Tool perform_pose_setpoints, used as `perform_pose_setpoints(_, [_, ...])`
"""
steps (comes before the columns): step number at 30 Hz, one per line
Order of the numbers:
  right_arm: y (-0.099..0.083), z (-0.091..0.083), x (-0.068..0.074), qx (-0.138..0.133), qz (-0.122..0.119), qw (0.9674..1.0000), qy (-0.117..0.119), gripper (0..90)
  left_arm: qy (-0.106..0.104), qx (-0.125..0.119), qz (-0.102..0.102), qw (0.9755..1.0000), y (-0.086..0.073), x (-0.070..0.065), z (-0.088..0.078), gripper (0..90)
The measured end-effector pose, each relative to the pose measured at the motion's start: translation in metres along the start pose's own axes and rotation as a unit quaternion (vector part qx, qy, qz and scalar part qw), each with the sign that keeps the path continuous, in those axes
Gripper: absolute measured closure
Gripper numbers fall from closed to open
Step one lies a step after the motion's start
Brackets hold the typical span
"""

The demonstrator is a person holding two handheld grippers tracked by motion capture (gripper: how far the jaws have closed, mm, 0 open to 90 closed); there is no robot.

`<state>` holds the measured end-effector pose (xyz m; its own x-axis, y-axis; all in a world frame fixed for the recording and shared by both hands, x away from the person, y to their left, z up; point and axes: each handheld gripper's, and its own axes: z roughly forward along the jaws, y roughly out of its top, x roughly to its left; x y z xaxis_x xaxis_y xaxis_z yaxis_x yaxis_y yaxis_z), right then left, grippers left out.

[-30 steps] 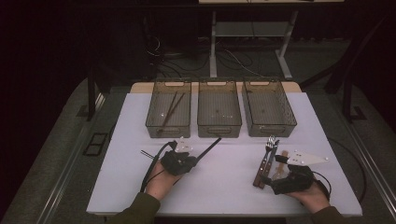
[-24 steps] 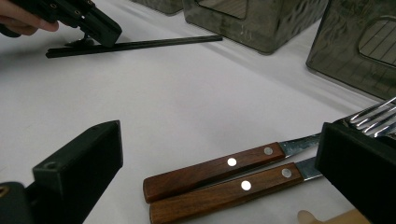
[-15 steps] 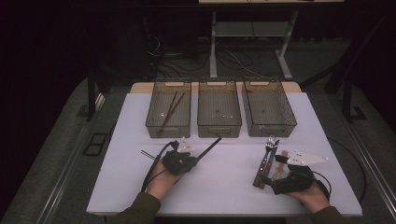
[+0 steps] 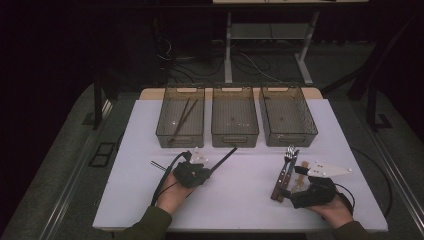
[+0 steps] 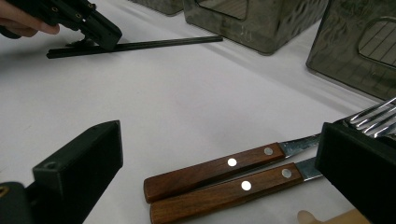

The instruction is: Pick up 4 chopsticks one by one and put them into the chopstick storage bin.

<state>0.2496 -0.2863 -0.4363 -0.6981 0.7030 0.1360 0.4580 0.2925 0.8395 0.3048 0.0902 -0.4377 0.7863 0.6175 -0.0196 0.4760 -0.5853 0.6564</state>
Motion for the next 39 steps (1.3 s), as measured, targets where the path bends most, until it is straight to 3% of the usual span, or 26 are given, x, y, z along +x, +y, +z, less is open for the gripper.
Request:
perform_pose_setpoints(4, [0.0000,-0.0001,-0.0001,-0.001,0.000,1.0000,0.000,0.6,-0.005,0.013,0.013,0.9998,-0.0001,-0.0021,0.0030,83.0])
perform_pose_setpoints(14, [0.0000,0.0004,0.0002,0.002,0.001,1.0000,-0.001,0.6,-0.009,0.012,-0.003,0.9999,-0.0013,-0.0031,0.0039,82.8])
perform_pose_setpoints(17, [0.0001,0.0004,0.0004,0.001,0.001,1.0000,-0.001,0.6,-0.010,0.015,0.003,0.9998,-0.0007,-0.0025,0.0036,84.1])
perform_pose_setpoints(24, [0.0000,0.0003,0.0002,0.001,0.001,1.0000,0.000,0.6,-0.026,0.015,-0.006,0.9995,-0.0006,-0.0025,0.0038,85.8])
perform_pose_setpoints(39, [0.0001,0.0002,-0.0001,0.000,0.000,1.0000,0.000,0.6,-0.029,0.013,-0.013,0.9994,-0.0015,-0.0020,0.0036,86.1])
